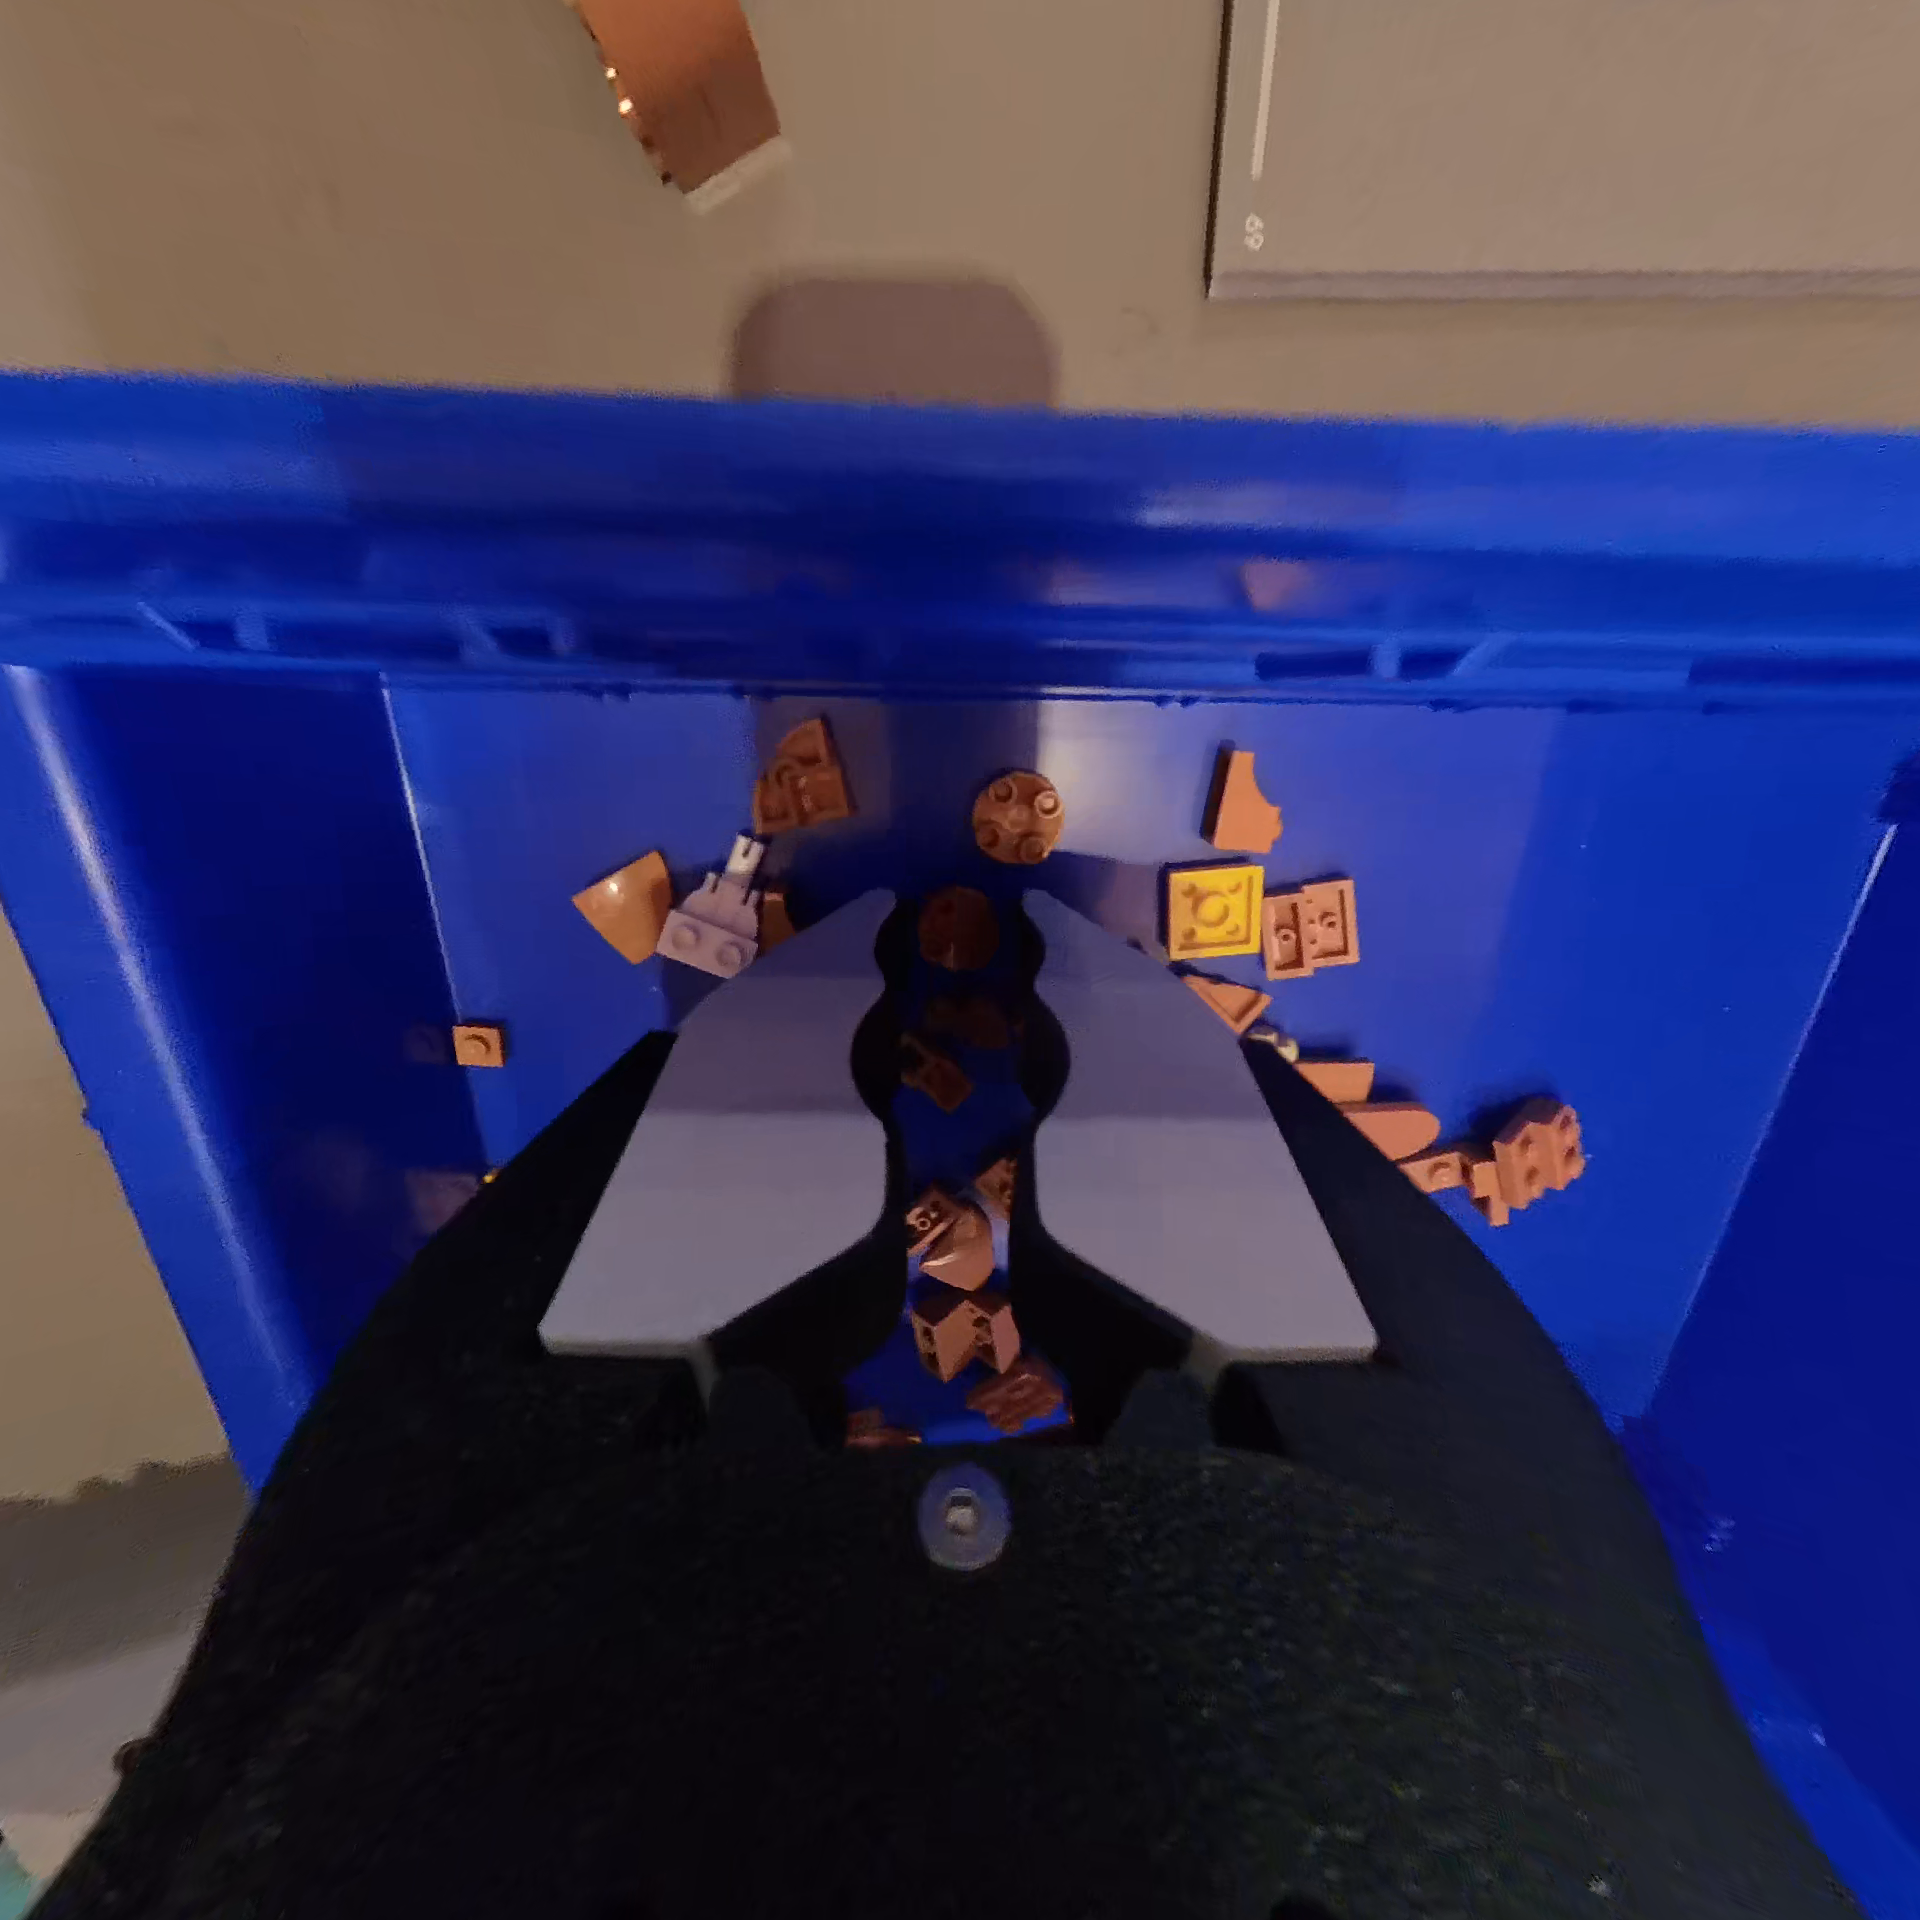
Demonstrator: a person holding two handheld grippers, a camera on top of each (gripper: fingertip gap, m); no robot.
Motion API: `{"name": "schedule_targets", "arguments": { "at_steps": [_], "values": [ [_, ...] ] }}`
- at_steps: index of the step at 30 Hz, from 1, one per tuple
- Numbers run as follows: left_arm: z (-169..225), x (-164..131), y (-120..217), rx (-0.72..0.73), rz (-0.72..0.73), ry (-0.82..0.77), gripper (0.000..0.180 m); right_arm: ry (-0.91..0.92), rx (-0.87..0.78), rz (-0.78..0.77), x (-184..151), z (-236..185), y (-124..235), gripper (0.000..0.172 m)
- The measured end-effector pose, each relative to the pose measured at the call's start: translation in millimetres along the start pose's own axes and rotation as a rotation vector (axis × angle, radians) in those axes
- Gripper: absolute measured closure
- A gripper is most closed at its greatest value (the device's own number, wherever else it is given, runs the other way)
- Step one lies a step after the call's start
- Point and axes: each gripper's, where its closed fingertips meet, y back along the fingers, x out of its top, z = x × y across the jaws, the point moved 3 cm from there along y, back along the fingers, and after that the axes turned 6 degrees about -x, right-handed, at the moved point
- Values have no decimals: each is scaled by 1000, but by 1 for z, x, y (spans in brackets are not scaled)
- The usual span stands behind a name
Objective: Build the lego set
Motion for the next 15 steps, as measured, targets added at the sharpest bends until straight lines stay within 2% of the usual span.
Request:
{"name": "schedule_targets", "arguments": {
  "at_steps": [6, 8, 10, 13, 15],
  "values": [
    [2, 0, -1, 0, 3, -10, 177, -27, -21, 0, -1, 0, 2, 156],
    [3, 0, -1, 0, 5, -11, 177, -50, -60, 56, 1, 3, 14, 156],
    [3, 0, -1, 3, 8, -11, 178, -123, -82, 254, 16, 6, 46, 156],
    [4, 1, -1, 10, 18, -14, 178, -233, -31, 795, 44, 7, 128, 157],
    [4, 2, -1, 14, 32, -8, 178, -281, 25, 1155, 49, 6, 185, 157]
  ]
}}
